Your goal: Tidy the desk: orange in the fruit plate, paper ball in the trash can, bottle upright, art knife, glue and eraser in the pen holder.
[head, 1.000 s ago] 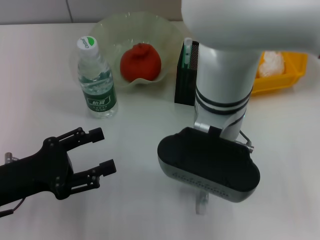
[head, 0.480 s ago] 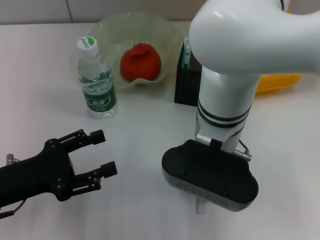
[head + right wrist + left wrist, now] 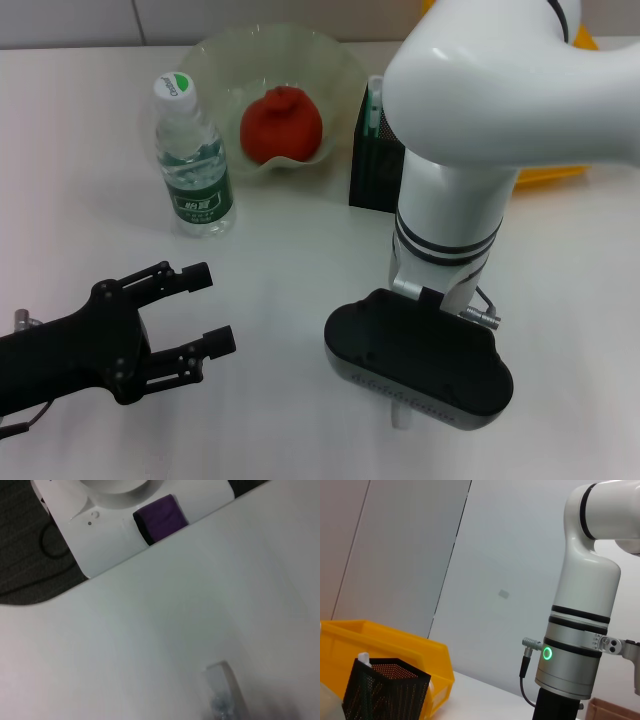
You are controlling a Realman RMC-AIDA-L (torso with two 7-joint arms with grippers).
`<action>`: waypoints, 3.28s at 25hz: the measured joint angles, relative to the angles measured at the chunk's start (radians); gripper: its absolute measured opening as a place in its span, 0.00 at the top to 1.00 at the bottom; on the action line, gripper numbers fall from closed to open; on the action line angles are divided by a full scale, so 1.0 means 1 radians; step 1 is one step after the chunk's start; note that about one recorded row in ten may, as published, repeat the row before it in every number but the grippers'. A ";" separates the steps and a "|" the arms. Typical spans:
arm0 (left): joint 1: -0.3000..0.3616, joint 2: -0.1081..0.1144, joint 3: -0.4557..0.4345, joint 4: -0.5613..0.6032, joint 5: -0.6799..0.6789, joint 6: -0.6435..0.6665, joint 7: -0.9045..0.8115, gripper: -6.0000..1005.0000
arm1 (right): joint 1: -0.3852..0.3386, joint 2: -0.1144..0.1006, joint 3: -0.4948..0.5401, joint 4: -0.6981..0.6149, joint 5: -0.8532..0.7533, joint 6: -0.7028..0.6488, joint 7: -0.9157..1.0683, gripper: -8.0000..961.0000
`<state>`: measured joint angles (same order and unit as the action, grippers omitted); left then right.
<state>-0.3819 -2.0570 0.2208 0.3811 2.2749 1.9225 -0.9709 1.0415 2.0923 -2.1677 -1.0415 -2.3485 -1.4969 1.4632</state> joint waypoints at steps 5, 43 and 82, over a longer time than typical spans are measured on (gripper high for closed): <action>0.000 0.000 0.002 0.000 0.000 -0.001 0.000 0.20 | -0.001 0.000 -0.001 0.000 0.000 0.000 0.000 0.39; 0.000 0.004 0.002 0.000 -0.006 0.007 -0.011 0.20 | -0.008 0.000 0.002 -0.011 -0.002 -0.008 0.017 0.85; 0.023 0.003 0.023 0.008 -0.006 -0.015 0.138 0.20 | -0.071 -0.011 1.037 0.125 0.011 -0.326 0.058 0.86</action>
<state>-0.3591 -2.0542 0.2443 0.3895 2.2686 1.9075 -0.8334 0.9710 2.0815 -1.1310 -0.9164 -2.3376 -1.8231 1.5209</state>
